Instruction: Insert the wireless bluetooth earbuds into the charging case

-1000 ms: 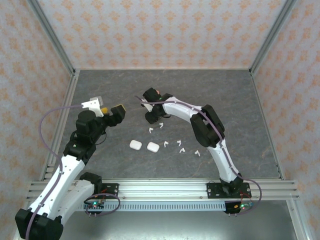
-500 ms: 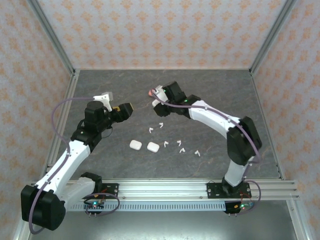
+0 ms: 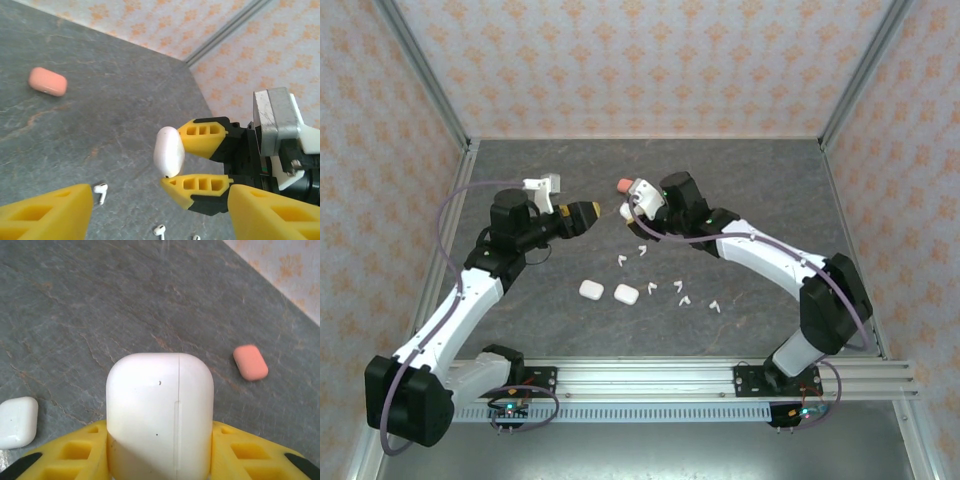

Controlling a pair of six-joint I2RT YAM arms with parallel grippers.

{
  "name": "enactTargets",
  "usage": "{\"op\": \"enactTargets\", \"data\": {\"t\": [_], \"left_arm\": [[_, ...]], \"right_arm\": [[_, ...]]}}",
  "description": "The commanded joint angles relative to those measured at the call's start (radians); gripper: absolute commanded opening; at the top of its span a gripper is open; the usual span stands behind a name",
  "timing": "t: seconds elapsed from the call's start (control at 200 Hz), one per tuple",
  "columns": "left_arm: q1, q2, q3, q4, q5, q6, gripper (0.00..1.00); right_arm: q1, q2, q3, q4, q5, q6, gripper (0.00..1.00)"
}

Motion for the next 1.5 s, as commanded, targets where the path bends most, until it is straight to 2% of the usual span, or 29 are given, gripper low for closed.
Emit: {"op": "enactTargets", "data": {"t": [0.0, 0.255, 0.425, 0.926, 1.166, 1.496], "left_arm": [[0.009, 0.008, 0.04, 0.032, 0.083, -0.003, 0.71], [0.009, 0.024, 0.039, 0.043, 0.112, -0.003, 0.69], [0.009, 0.042, 0.033, 0.062, 0.116, -0.054, 0.67], [-0.029, 0.171, 0.072, 0.107, 0.201, -0.076, 0.62], [-0.077, 0.223, 0.14, 0.027, 0.229, -0.014, 0.51], [-0.082, 0.21, 0.133, 0.009, 0.23, 0.007, 0.37]], "right_arm": [[0.02, -0.057, -0.009, 0.087, -0.046, -0.084, 0.42], [0.041, -0.053, -0.013, 0.134, -0.12, -0.103, 0.42], [0.045, -0.047, 0.008, 0.131, -0.148, -0.101, 0.42], [0.053, -0.024, 0.028, 0.117, -0.155, -0.158, 0.42], [0.053, -0.014, 0.046, 0.097, -0.142, -0.187, 0.41], [0.052, 0.006, 0.053, 0.09, -0.13, -0.185, 0.41]]}}
